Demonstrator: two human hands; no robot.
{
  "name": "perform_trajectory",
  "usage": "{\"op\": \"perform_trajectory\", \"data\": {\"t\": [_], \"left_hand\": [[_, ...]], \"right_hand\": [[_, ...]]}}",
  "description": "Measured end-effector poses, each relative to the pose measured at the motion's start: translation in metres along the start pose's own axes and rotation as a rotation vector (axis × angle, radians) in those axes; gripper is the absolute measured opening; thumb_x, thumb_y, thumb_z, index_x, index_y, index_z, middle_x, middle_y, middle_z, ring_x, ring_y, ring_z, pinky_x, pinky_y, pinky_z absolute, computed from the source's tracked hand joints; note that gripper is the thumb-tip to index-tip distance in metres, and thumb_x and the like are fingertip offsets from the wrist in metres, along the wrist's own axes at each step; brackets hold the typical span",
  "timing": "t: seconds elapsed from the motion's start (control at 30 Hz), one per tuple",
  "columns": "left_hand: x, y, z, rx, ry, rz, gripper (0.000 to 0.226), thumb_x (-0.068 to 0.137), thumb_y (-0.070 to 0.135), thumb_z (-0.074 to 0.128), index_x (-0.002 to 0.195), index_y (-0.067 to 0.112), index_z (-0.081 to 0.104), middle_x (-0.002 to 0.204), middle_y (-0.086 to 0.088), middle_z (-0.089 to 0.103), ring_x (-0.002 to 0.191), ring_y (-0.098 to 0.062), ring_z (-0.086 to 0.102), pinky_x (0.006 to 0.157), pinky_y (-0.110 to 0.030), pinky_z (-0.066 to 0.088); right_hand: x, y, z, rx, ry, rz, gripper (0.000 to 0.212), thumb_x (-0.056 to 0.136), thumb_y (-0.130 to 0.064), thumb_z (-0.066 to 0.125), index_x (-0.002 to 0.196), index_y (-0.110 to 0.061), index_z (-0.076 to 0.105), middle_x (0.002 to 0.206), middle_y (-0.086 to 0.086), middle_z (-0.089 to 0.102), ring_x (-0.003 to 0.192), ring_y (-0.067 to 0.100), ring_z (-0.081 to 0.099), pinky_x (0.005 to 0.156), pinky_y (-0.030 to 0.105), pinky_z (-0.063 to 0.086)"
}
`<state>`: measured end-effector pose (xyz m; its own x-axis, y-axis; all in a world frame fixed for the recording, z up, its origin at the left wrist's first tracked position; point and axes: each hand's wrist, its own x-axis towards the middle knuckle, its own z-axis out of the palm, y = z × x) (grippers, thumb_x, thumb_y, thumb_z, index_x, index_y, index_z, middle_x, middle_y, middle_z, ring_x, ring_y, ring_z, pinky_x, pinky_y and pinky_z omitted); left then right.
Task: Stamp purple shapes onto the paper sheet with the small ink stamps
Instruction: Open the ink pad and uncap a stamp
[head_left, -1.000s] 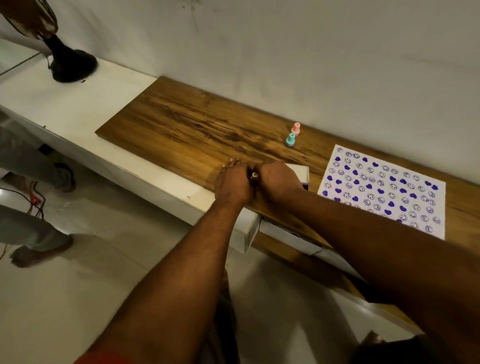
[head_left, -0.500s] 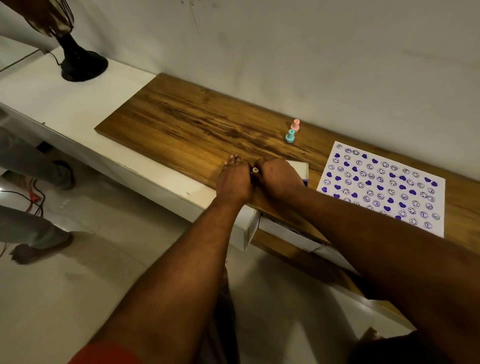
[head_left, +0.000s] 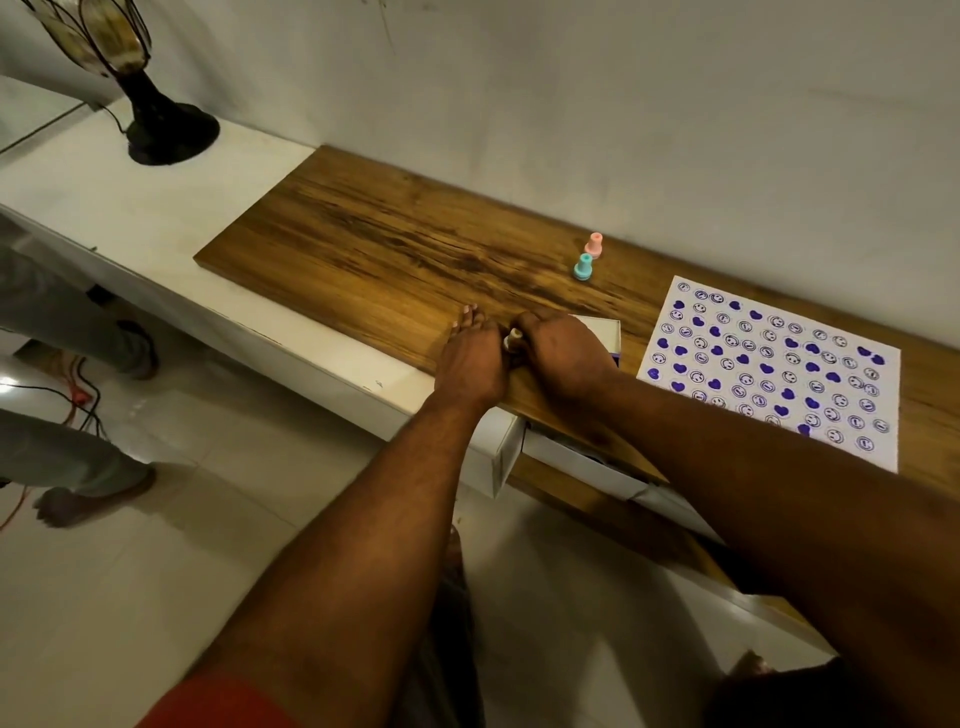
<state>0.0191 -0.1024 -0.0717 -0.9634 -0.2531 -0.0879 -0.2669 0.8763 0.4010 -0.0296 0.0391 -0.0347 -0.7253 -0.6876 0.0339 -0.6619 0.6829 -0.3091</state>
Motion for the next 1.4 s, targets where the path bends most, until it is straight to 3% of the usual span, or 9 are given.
{"op": "perform_trajectory", "data": {"t": [0.13, 0.33, 0.5, 0.63, 0.77, 1.03, 1.17, 1.27, 1.4], "left_hand": [[0.000, 0.000, -0.001, 0.014, -0.021, 0.005, 0.058, 0.100, 0.029, 0.063, 0.151, 0.007, 0.046, 0.168, -0.021, 0.022, 0.159, -0.029, 0.009, 0.127, -0.042, 0.010], [-0.001, 0.006, -0.010, -0.046, -0.013, 0.034, 0.042, 0.095, 0.033, 0.072, 0.134, 0.021, 0.061, 0.168, -0.017, 0.026, 0.159, -0.026, 0.010, 0.127, -0.040, 0.010], [-0.003, 0.019, -0.015, -0.124, 0.088, 0.184, 0.055, 0.094, 0.045, 0.071, 0.143, 0.025, 0.054, 0.169, -0.010, 0.025, 0.159, -0.022, 0.011, 0.127, -0.040, 0.009], [-0.007, 0.030, -0.010, -0.075, 0.003, 0.312, 0.086, 0.084, 0.066, 0.070, 0.157, 0.033, 0.040, 0.173, -0.010, 0.008, 0.160, -0.023, -0.001, 0.128, -0.044, 0.004], [-0.009, 0.037, -0.001, 0.023, -0.023, 0.345, 0.083, 0.083, 0.067, 0.071, 0.155, 0.034, 0.045, 0.173, -0.014, 0.004, 0.159, -0.025, -0.005, 0.127, -0.044, 0.001], [-0.009, 0.040, 0.005, 0.079, -0.063, 0.309, 0.063, 0.089, 0.064, 0.065, 0.145, 0.035, 0.057, 0.172, -0.016, 0.006, 0.159, -0.029, -0.004, 0.127, -0.046, 0.002], [-0.010, 0.042, 0.005, 0.084, -0.043, 0.319, 0.061, 0.089, 0.064, 0.066, 0.143, 0.038, 0.059, 0.172, -0.017, 0.009, 0.159, -0.028, -0.002, 0.126, -0.044, 0.001], [-0.010, 0.042, 0.007, 0.084, -0.049, 0.297, 0.061, 0.090, 0.062, 0.066, 0.145, 0.039, 0.057, 0.172, -0.016, 0.009, 0.159, -0.029, -0.002, 0.126, -0.044, 0.000], [-0.011, 0.044, 0.008, 0.109, -0.066, 0.281, 0.063, 0.091, 0.066, 0.063, 0.148, 0.040, 0.053, 0.172, -0.015, 0.007, 0.159, -0.029, -0.003, 0.126, -0.045, 0.000]], "right_hand": [[0.006, -0.001, -0.009, 0.040, 0.027, -0.011, 0.027, 0.104, -0.027, 0.052, 0.124, -0.013, 0.065, 0.122, 0.010, 0.068, 0.106, 0.027, 0.065, 0.093, 0.035, 0.051], [-0.014, 0.027, -0.028, 0.080, 0.069, 0.083, 0.029, 0.105, -0.034, 0.052, 0.120, -0.013, 0.066, 0.114, 0.010, 0.070, 0.098, 0.026, 0.065, 0.076, 0.031, 0.047], [-0.049, 0.057, -0.031, 0.048, 0.027, 0.128, 0.031, 0.103, -0.030, 0.057, 0.126, -0.010, 0.065, 0.125, 0.014, 0.069, 0.109, 0.030, 0.065, 0.081, 0.029, 0.046], [-0.062, 0.060, -0.030, 0.036, 0.017, 0.135, 0.030, 0.103, -0.028, 0.057, 0.125, -0.009, 0.066, 0.127, 0.016, 0.067, 0.112, 0.032, 0.065, 0.088, 0.034, 0.049], [-0.064, 0.053, -0.038, 0.010, -0.001, 0.079, 0.031, 0.104, -0.028, 0.055, 0.126, -0.009, 0.065, 0.124, 0.016, 0.067, 0.108, 0.031, 0.064, 0.089, 0.038, 0.050], [-0.052, 0.038, -0.081, 0.066, 0.493, 0.010, 0.030, 0.101, -0.038, 0.055, 0.118, -0.016, 0.066, 0.105, 0.007, 0.068, 0.088, 0.020, 0.061, 0.074, 0.032, 0.045], [-0.079, 0.039, -0.018, -0.070, 0.049, 0.143, 0.033, 0.102, -0.025, 0.057, 0.130, -0.008, 0.061, 0.124, 0.016, 0.064, 0.111, 0.032, 0.061, 0.089, 0.038, 0.047], [-0.079, 0.046, -0.010, -0.160, 0.015, 0.136, 0.040, 0.095, -0.026, 0.068, 0.131, -0.009, 0.059, 0.123, 0.014, 0.065, 0.110, 0.030, 0.062, 0.089, 0.038, 0.050], [-0.067, 0.043, -0.018, -0.169, -0.014, 0.145, 0.031, 0.100, -0.023, 0.061, 0.129, -0.010, 0.060, 0.121, 0.013, 0.066, 0.109, 0.028, 0.064, 0.090, 0.036, 0.052]]}}
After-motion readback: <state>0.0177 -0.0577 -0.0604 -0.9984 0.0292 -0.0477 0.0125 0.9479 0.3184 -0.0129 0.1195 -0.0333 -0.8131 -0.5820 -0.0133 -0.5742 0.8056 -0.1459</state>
